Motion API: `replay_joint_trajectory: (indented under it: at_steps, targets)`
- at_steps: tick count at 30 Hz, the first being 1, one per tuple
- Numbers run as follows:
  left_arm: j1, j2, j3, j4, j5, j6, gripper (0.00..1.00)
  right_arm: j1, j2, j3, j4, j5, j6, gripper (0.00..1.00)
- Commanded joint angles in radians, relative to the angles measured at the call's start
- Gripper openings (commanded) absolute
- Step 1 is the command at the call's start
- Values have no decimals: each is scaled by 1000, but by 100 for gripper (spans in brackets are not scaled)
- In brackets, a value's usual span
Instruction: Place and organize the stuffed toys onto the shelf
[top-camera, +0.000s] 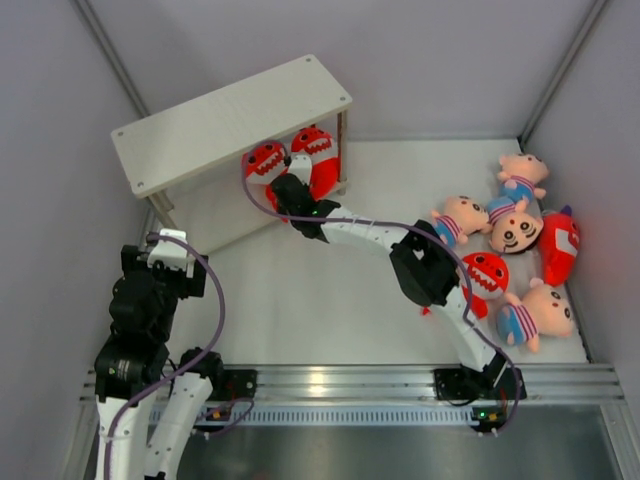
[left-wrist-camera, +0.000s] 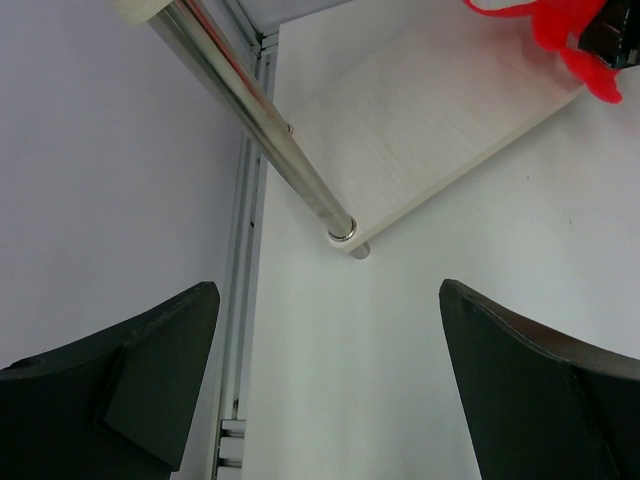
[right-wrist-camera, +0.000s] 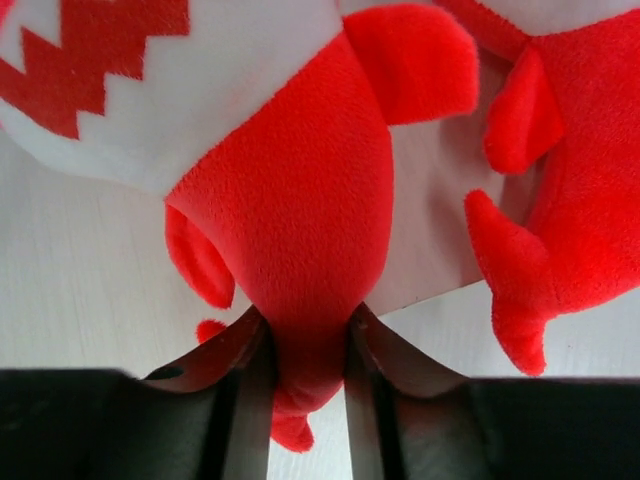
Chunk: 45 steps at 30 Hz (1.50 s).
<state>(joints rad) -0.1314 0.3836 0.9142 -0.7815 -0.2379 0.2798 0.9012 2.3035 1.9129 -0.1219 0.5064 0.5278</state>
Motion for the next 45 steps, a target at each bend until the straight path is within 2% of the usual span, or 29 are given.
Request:
replay_joint_trajectory:
  at_steps: [1,11,12,14,15,20,23,24,25,27,28,29,30,31,32,33,35,36,39,41,45]
  targets:
    - [6,-11,0,36,-6,10,98,-19,-52,5,53,0,26,34]
    - [7,-12,18,34,-14,7,98,-7,-113,-31,51,-49,54,60]
    - [7,-14,25,34,-15,12,98,-5,-131,-37,48,-46,38,67]
    - [7,-18,28,34,-18,13,98,24,-223,-84,50,12,-4,99]
    - [7,-23,29,34,-17,19,98,37,-258,-106,59,88,-56,99]
    - [7,-29,31,34,-3,21,98,77,-505,-241,-42,153,-97,99]
    - [7,-35,40,34,14,10,98,67,-720,-340,-243,246,-43,100]
    - [7,-38,43,34,21,10,98,59,-768,-379,-302,245,57,99]
    - [7,-40,45,33,28,7,98,42,-817,-479,-431,229,133,99]
    - [7,-43,52,34,35,7,98,-42,-972,-618,-514,148,336,99]
    - [7,-45,52,34,48,4,98,-80,-1022,-756,-571,132,415,99]
    - [7,-46,54,34,55,2,98,-146,-1114,-820,-670,126,490,100]
    - [7,-49,55,34,64,-2,98,-172,-1153,-875,-732,130,632,99]
    - [7,-52,55,34,84,-4,98,-191,-1189,-956,-780,132,685,99]
    - [6,-52,55,34,95,-7,98,-194,-1257,-986,-859,141,731,99]
    - [6,-52,55,34,104,-11,98,-188,-1286,-1015,-893,142,838,99]
    - [6,-54,55,34,129,-14,98,-164,-1367,-1090,-955,136,950,100]
    - [6,-54,55,36,135,-16,98,-154,-1391,-1112,-993,127,1050,100]
    - [6,-57,51,36,152,-19,98,-98,-1428,-1170,-1012,124,1173,99]
    - [6,-60,52,34,149,-18,98,-71,-1370,-1174,-1041,148,1218,99]
    - [6,-71,71,34,129,-11,98,-76,-1253,-1198,-1116,243,1426,99]
